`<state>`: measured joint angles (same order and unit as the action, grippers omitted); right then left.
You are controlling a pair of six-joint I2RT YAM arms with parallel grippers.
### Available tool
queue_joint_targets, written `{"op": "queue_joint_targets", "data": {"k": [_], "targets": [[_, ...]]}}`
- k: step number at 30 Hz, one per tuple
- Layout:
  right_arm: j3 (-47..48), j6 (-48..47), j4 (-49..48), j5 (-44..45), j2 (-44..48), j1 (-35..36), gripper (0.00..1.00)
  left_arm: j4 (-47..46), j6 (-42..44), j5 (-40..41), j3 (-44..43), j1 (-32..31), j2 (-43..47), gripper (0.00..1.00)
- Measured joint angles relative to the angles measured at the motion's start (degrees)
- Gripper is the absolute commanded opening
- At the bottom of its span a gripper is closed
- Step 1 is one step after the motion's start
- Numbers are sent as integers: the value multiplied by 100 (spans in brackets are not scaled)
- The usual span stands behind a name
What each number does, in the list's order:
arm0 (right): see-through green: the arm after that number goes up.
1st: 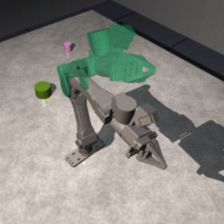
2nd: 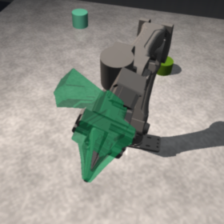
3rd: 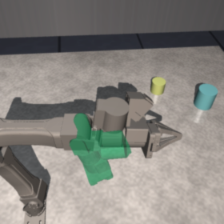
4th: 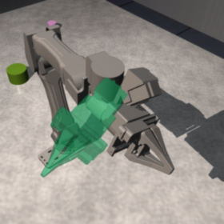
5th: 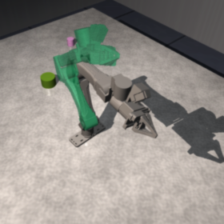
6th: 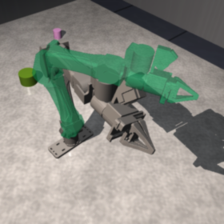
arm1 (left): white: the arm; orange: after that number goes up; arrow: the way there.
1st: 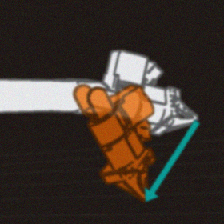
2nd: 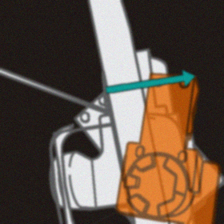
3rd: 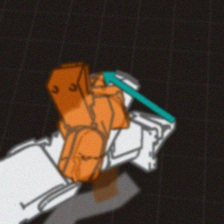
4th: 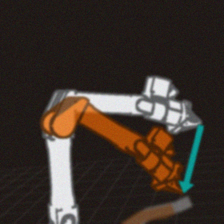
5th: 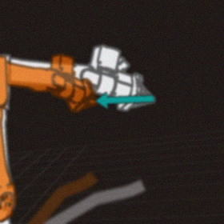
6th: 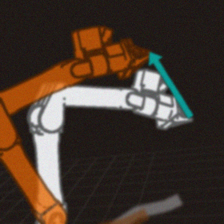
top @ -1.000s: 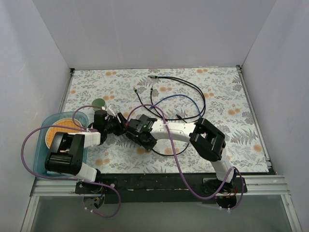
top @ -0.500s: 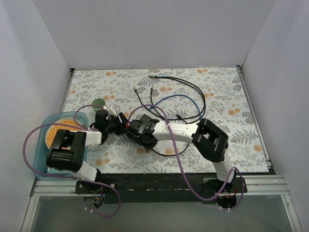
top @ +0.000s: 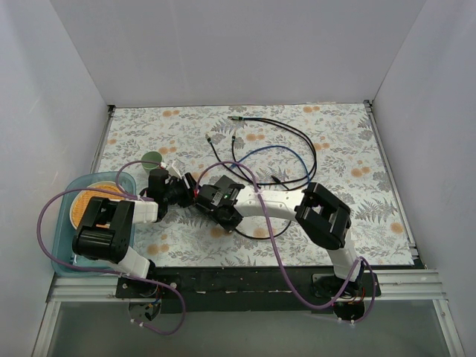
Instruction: Insert the plug into the switch port
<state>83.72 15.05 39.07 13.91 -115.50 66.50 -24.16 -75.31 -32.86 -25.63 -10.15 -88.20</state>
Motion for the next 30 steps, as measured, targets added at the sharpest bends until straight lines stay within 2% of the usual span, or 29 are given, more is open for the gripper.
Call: {"op": "queue_joint_targets", "data": {"k": [7,21,30], "targets": [[382,-57,413,214,-256,44,1,-9,20,70,-48,-55,-24,51],[577,-177,560,494,-402,9,1,103,52,42,-122,-85,-46,54],[564,-186,487,584,-402,-11,1,50,57,24,-229,-103,-175,52]]}}
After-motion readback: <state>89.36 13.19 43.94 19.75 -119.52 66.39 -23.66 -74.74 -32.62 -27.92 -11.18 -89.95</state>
